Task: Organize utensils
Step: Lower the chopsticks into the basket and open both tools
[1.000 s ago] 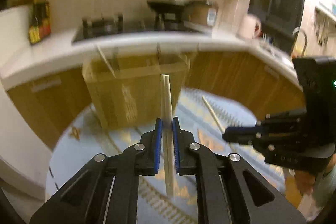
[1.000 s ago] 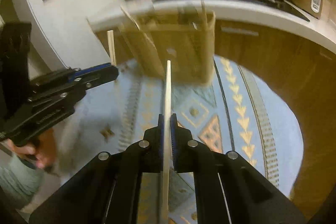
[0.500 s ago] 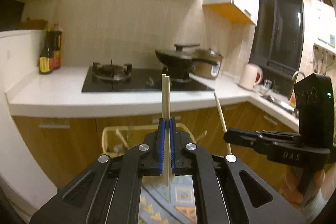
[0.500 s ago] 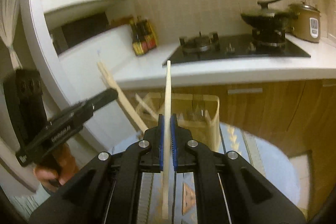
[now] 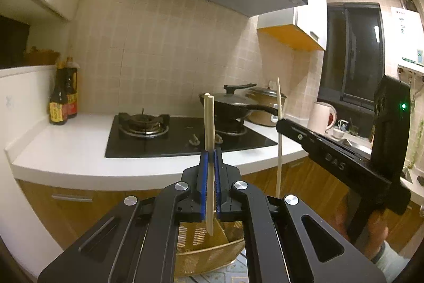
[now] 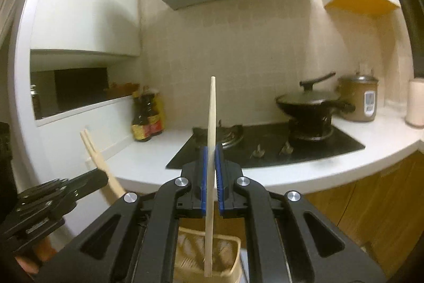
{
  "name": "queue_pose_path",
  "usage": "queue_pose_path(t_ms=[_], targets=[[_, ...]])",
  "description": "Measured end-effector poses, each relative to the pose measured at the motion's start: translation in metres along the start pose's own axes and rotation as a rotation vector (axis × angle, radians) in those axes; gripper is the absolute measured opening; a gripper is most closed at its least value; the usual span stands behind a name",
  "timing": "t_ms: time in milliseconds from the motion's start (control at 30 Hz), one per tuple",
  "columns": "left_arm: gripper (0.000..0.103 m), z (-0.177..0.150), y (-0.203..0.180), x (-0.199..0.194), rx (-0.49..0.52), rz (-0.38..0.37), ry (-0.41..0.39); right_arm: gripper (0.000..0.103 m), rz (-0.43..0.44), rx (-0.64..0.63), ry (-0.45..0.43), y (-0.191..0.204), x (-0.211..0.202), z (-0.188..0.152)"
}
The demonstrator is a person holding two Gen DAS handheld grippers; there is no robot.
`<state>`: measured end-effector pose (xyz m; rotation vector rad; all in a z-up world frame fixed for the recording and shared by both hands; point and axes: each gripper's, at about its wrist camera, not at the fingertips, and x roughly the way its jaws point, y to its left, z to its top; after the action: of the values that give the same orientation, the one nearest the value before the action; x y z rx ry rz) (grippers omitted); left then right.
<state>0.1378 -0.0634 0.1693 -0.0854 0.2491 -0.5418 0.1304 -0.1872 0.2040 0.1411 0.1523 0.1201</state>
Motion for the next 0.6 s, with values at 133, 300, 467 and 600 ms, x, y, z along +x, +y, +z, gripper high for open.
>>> queue_pose_path(t_ms=[133,300,467,600], targets=[[0.002,-0.01,0.007,0.019,0.0,0.007,0.039,0.004,-0.033,-0.041,-0.039,0.0,0.017,-0.015],[0.002,-0.024,0.015,0.038,-0.006,0.015,0.085,0.004,-0.023,-0.023,-0.043,-0.01,0.035,-0.041],[0.002,-0.036,0.019,0.05,-0.007,0.013,0.119,0.005,-0.025,0.009,-0.044,-0.018,0.047,-0.058],[0.002,-0.046,0.021,0.057,-0.004,0.01,0.145,0.005,-0.015,0.001,-0.036,-0.018,0.052,-0.07]])
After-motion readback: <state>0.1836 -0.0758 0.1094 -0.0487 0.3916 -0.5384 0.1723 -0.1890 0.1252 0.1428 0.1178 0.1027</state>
